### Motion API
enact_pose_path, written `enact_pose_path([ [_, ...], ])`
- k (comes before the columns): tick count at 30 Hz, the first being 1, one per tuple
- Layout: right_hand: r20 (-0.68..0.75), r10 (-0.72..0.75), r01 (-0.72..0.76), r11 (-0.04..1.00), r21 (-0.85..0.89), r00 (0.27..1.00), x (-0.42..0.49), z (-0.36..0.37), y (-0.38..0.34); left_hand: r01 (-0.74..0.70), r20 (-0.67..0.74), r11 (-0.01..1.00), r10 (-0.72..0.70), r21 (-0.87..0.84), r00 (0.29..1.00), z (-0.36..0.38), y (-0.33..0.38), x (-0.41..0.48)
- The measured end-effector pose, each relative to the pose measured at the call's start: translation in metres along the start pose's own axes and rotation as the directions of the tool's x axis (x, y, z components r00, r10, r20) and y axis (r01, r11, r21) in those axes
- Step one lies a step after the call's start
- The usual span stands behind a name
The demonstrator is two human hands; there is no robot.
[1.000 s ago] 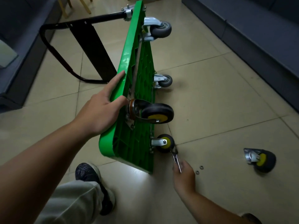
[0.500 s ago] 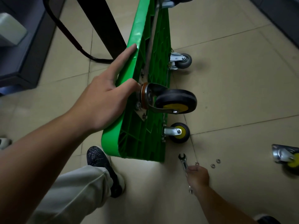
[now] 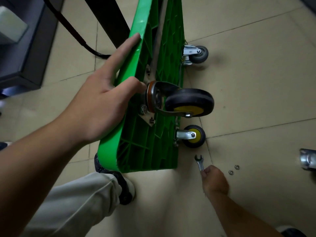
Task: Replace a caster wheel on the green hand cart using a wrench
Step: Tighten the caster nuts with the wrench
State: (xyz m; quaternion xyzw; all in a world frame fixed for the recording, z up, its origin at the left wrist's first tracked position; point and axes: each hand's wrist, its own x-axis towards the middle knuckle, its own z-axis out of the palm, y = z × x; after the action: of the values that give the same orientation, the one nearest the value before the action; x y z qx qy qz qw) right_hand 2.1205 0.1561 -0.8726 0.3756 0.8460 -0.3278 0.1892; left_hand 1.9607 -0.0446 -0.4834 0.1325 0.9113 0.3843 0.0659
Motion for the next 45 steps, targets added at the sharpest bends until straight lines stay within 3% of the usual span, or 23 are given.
enact_pose_path([
  [4,-0.129,-0.246,0.237,0.968,-0.086,0.96,0.005,-0.013,0.001,0.004,-0.003,1.0,-0.004,-0.025,1.0,0.0,0.001,-0.001],
  [6,-0.156,-0.31,0.286,0.945,-0.16,0.938,0.011,-0.019,0.006,0.01,0.0,0.999,-0.01,-0.038,1.0,0.0,0.001,-0.001],
  [10,-0.06,-0.294,0.284,0.949,-0.133,0.954,0.022,-0.028,0.015,0.001,-0.006,1.0,-0.001,-0.027,1.0,0.001,0.002,-0.001],
  [15,-0.038,-0.254,0.247,0.96,-0.131,0.966,0.026,-0.031,0.017,0.001,0.001,1.0,-0.001,0.012,1.0,0.002,0.001,-0.001],
  [20,0.056,-0.243,0.249,0.919,-0.305,0.968,0.027,-0.044,0.016,0.015,-0.02,0.999,-0.014,0.031,1.0,0.0,0.002,-0.001],
  [22,0.058,-0.264,0.271,0.943,-0.195,0.963,0.018,-0.057,0.001,0.024,-0.018,0.999,-0.023,0.033,1.0,-0.001,0.004,0.0],
  [24,0.033,-0.289,0.282,0.948,0.146,0.957,0.0,-0.073,-0.027,0.045,-0.011,0.998,-0.044,0.052,0.999,-0.001,0.006,-0.001],
  [27,-0.043,-0.456,0.405,0.739,0.538,0.889,-0.037,-0.101,-0.088,0.076,0.0,0.992,-0.076,0.104,0.997,0.001,0.007,-0.001],
  [29,-0.151,-0.548,0.493,0.556,0.669,0.823,-0.07,-0.12,-0.126,0.074,-0.007,0.991,-0.074,0.114,0.997,0.001,0.008,-0.002],
  [31,-0.227,-0.566,0.491,0.372,0.788,0.792,-0.099,-0.138,-0.156,0.076,-0.004,0.99,-0.076,0.114,0.997,0.002,0.011,-0.002],
  [33,-0.262,-0.553,0.442,0.222,0.869,0.791,-0.121,-0.151,-0.18,0.081,-0.004,0.992,-0.081,0.098,0.997,0.002,0.013,-0.002],
  [36,-0.244,-0.516,0.344,0.107,0.933,0.821,-0.139,-0.157,-0.202,0.093,-0.003,0.991,-0.094,0.1,0.996,0.002,0.013,-0.003],
  [40,-0.236,-0.545,0.347,0.11,0.931,0.805,-0.15,-0.149,-0.21,0.118,0.012,0.99,-0.119,0.083,0.993,0.0,0.012,-0.005],
  [45,-0.237,-0.482,0.33,0.116,0.937,0.843,-0.146,-0.141,-0.212,0.121,0.01,0.989,-0.122,0.079,0.992,0.0,0.013,-0.005],
])
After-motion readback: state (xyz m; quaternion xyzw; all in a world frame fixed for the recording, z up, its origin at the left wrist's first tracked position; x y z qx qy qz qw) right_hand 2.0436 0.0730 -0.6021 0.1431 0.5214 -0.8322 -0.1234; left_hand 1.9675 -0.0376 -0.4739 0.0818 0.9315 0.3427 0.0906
